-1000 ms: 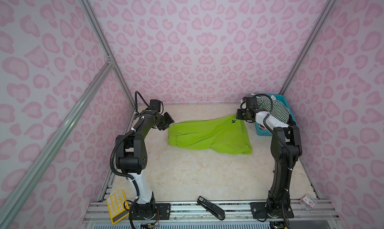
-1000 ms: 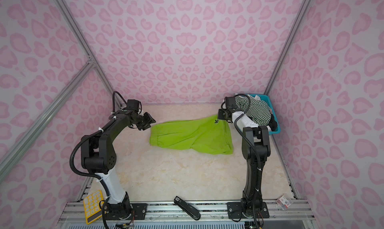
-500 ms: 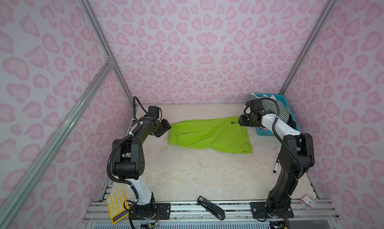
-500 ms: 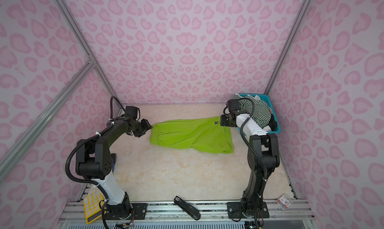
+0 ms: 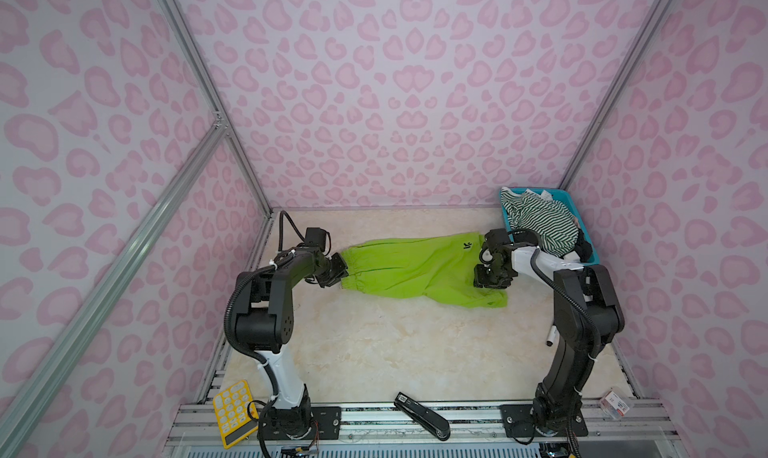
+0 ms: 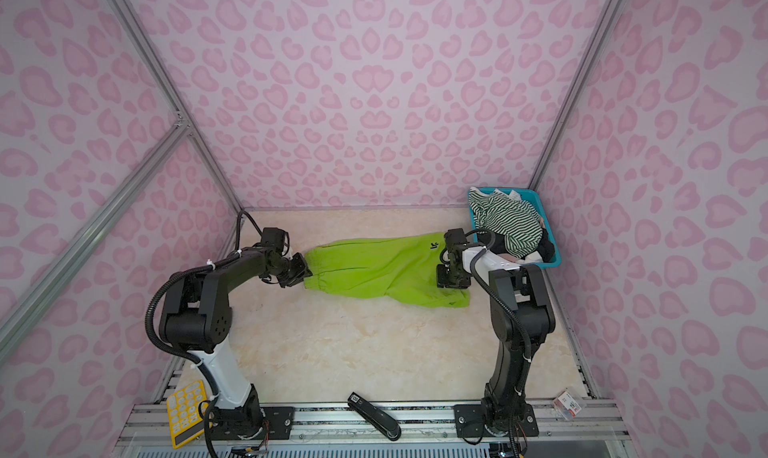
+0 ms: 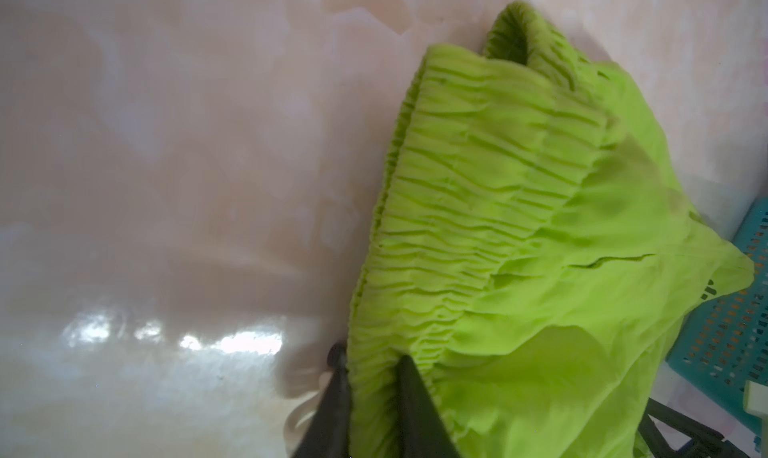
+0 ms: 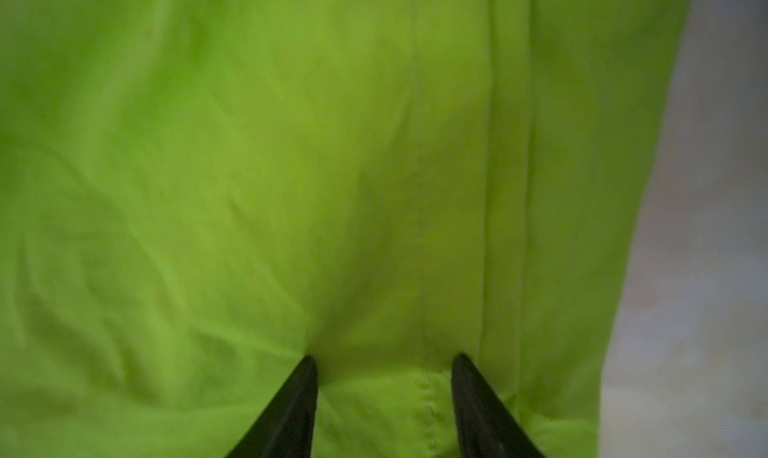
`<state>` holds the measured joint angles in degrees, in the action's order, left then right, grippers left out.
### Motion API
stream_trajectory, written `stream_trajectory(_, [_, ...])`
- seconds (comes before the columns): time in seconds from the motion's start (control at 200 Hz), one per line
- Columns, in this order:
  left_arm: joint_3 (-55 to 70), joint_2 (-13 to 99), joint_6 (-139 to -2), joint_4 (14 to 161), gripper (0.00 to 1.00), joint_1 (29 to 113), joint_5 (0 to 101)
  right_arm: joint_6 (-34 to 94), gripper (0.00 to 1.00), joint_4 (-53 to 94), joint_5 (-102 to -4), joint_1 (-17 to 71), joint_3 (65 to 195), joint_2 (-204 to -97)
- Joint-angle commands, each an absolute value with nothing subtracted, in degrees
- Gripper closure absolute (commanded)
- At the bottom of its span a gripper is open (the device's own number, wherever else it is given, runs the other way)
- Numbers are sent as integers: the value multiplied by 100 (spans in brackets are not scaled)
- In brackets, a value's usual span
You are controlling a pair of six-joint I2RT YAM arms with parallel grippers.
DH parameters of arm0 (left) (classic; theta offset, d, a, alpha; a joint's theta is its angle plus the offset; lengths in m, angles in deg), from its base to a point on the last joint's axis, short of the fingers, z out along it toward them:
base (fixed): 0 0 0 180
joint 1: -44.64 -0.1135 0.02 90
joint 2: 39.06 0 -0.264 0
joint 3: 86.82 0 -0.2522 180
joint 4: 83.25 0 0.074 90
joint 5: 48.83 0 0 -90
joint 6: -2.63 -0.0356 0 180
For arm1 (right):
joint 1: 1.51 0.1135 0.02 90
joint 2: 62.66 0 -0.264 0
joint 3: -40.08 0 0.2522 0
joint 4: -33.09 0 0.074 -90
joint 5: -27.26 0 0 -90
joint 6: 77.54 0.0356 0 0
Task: Fold and stack the mixed laundry pile
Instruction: 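Press and smooth the folded shorts with both grippers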
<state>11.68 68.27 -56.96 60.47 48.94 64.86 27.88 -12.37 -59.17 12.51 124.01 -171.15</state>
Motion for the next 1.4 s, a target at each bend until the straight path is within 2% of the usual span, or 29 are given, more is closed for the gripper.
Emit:
stream_trajectory(0.0, [1455, 6664, -5627, 6085, 93, 4894, 6315, 2783, 48, -1385, -5806, 1320, 12215, -17144])
stream_trajectory(0.07, [1718, 6432, -5593, 5977, 97, 4895, 6120, 2757, 49, -1411, -5746, 1382, 12067, -17067])
stream_trajectory(0.24, [2542, 5627, -5328, 5385, 97, 4893, 5812, 2757, 49, -1514, -5649, 1631, 11545, -16665])
stream_trajectory(0.42, [3632, 4034, -5044, 4667, 96, 4968, 5560, 2731, 49, -1951, -5482, 1971, 10943, -15671])
stream_trajectory(0.455, [3734, 3752, -5029, 4498, 91, 4977, 5488, 2731, 49, -2013, -5386, 1984, 10858, -15422])
stream_trajectory(0.58, [3706, 3128, -5023, 4123, 54, 4974, 4934, 2674, 48, -1947, -5134, 1914, 10878, -14910])
stream_trajectory(0.645, [3555, 3118, -5088, 4192, 46, 4972, 4800, 2623, 47, -1787, -5006, 1805, 11060, -14981])
stream_trajectory(0.88, [2826, 4156, -5596, 4759, 45, 4956, 4877, 2493, 45, -1109, -4603, 1257, 11820, -15994])
stream_trajectory(1.17, [2818, 5062, -5600, 5463, 48, 4921, 5225, 2414, 46, -820, -4320, 969, 12041, -16922])
stream_trajectory(1.3, [2853, 5120, -5625, 5562, 50, 4909, 5252, 2430, 51, -708, -4125, 885, 11988, -17161])
stream_trajectory(1.395, [2819, 5112, -5652, 5522, 54, 4899, 5201, 2422, 60, -644, -3973, 852, 11927, -17168])
